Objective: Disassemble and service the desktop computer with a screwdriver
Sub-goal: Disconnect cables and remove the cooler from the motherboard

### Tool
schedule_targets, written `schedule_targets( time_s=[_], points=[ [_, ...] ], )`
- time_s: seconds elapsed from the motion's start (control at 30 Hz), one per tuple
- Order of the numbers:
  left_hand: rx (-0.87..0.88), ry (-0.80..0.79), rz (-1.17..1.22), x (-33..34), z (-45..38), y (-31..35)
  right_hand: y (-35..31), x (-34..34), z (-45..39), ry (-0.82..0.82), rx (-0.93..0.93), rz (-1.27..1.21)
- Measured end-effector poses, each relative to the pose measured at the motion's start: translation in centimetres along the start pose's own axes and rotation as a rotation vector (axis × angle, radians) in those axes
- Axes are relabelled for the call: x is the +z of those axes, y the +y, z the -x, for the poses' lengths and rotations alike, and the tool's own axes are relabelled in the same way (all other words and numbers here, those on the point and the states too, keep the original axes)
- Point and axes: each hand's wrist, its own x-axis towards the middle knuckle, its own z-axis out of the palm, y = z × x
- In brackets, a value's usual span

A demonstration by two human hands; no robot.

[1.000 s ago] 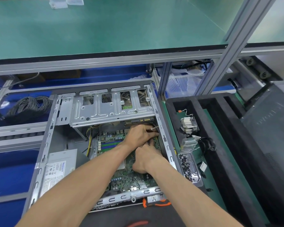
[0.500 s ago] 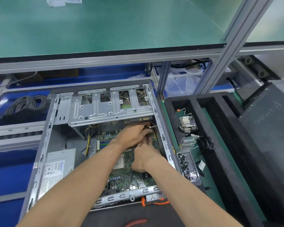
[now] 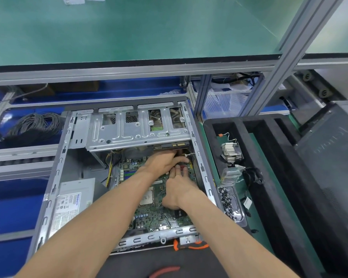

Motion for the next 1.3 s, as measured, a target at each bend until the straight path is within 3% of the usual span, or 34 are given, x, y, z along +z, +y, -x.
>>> schedule_targets(
  time_s=[0.27,0.43,0.8,0.9,1.0,1.13,1.3],
  points=[
    [-0.052,-0.123,-0.121,-2.0,1.3,1.2,0.0,-0.6,0.5,0.002,-0.009,-0.007],
    [0.064,-0.126,0.014,-3.5,4.2,0.8,-0.1,-1.3,1.5,0.072,-0.027,-0.053],
    [0.106,-0.034,0.109,-3.9,6.3,0.9,1.2,-5.0,4.6,0.480,-0.331,0.136],
    [0.121,0.002,0.192,-3.7,6.3,1.4,3.1,-5.9,4.9,0.716,-0.459,0.105],
    [0.182,-0.087,0.244,-3.0,6.3,2.6,5.4,-6.2,3.9,0.956,-0.320,0.036],
    [0.204,-0.282,0.268,-1.1,6.2,4.1,5.9,-5.5,2.4,0.778,-0.131,-0.475],
    [0.272,-0.413,0.109,0.6,6.1,5.8,6.0,-5.5,1.8,0.674,-0.092,-0.493]
  ],
)
